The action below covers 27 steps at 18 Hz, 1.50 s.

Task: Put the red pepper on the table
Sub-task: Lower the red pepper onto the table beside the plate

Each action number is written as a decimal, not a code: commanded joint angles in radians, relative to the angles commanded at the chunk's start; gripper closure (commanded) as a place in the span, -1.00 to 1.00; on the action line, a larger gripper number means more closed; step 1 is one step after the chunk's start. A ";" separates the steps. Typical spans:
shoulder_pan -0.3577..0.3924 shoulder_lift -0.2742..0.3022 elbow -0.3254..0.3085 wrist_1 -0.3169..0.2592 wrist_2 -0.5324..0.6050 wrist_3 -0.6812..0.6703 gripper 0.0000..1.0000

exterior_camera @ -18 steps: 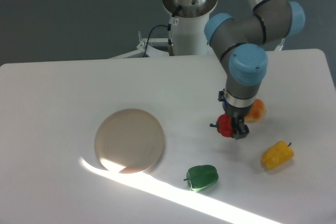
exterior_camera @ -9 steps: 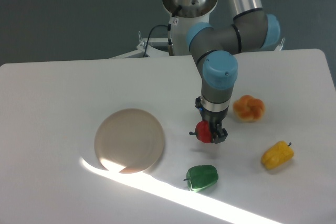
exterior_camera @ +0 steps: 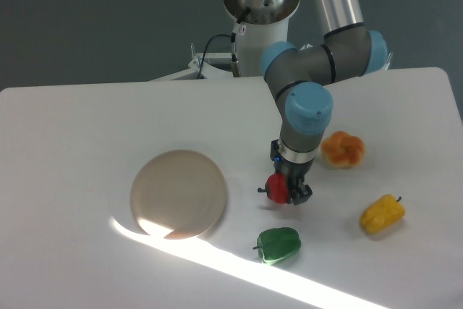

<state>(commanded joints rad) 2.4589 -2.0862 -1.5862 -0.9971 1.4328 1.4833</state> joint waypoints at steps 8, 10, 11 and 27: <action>0.011 -0.005 0.005 0.000 0.000 0.000 -0.21; 0.011 -0.008 0.003 0.000 0.000 0.002 -0.22; 0.017 -0.009 0.005 0.000 -0.003 0.002 -0.21; 0.026 -0.009 0.005 0.000 -0.021 0.017 -0.86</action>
<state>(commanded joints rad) 2.4850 -2.0954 -1.5816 -0.9971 1.4113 1.5002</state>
